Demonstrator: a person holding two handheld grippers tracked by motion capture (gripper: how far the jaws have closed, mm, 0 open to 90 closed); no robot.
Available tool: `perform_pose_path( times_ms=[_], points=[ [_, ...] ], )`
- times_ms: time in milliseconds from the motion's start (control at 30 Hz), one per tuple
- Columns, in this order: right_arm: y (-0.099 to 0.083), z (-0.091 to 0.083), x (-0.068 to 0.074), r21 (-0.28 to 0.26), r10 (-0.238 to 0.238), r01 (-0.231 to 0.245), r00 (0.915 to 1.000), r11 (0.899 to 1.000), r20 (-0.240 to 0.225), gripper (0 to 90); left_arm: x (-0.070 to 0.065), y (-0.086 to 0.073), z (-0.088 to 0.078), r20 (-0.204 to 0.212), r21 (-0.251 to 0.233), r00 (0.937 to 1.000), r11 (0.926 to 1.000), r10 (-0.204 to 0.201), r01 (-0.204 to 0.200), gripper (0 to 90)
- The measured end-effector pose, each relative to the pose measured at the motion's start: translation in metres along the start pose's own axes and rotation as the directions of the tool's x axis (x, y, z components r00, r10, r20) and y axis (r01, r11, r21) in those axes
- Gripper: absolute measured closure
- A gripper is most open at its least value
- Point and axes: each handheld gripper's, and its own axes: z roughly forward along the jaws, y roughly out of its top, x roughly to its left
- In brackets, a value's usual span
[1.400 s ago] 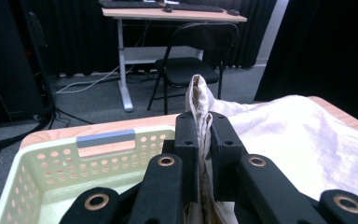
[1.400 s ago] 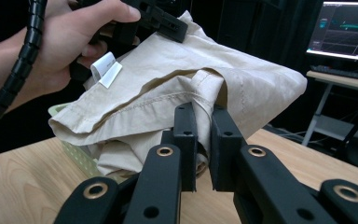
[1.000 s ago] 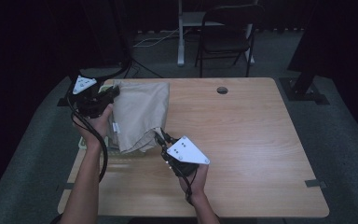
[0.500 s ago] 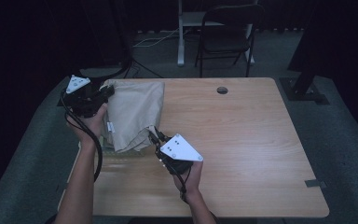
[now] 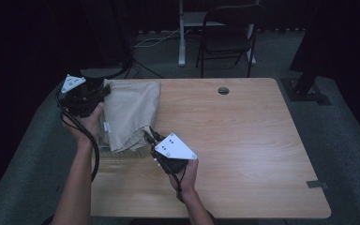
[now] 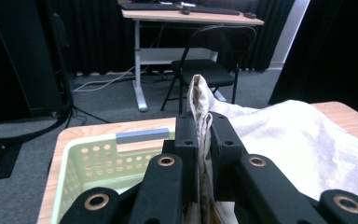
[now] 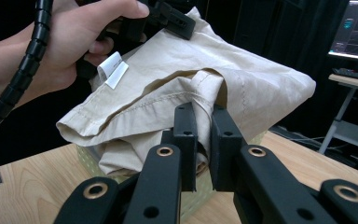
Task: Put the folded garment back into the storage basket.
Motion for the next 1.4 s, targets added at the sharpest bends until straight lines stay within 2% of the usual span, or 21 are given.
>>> perform_pose_path(
  times_ms=[533,1100,1167,1200,1233,1267,1300,1367,1400],
  points=[
    [-0.002,0.026,0.006,0.029,0.001,-0.001,0.9998,1.0,-0.022,82.9,0.022,-0.005,0.001,-0.022,0.002,0.9994,0.9997,-0.025,0.025,84.6],
    [-0.005,0.048,0.01,0.055,0.014,-0.011,0.9986,0.998,-0.051,82.9,0.038,-0.012,0.0,-0.051,0.008,0.9975,0.9987,-0.049,0.049,84.5],
    [-0.006,0.052,0.009,0.057,0.019,-0.016,0.9983,0.998,-0.056,82.4,0.04,-0.013,0.001,-0.057,0.01,0.9969,0.9984,-0.054,0.055,82.2],
    [-0.008,0.054,0.008,0.063,0.027,-0.022,0.9972,0.998,-0.07,77.6,0.041,-0.014,0.003,-0.065,0.022,0.9962,0.998,-0.058,0.059,76.6],
    [-0.009,0.058,0.008,0.085,0.028,-0.02,0.9945,0.996,-0.101,61.5,0.04,-0.015,0.005,-0.084,0.018,0.995,0.9982,-0.054,0.056,72.0],
    [-0.01,0.063,0.008,0.115,0.027,-0.014,0.9939,0.993,-0.107,49.3,0.04,-0.016,0.005,-0.092,0.017,0.9944,0.9984,-0.052,0.054,70.2],
    [-0.012,0.064,0.009,0.12,0.023,-0.013,0.9962,0.993,-0.084,48.1,0.04,-0.017,0.006,-0.091,0.022,0.9945,0.9983,-0.052,0.054,68.1],
    [-0.014,0.064,0.007,0.117,0.048,-0.035,0.9924,0.993,-0.113,42.8,0.038,-0.017,0.007,-0.094,0.025,0.9947,0.9987,-0.041,0.043,65.1],
    [-0.014,0.063,0.007,0.114,0.05,-0.038,0.9933,0.993,-0.104,37.6,0.038,-0.017,0.007,-0.091,0.026,0.9951,0.9988,-0.04,0.043,65.0]
  ],
)
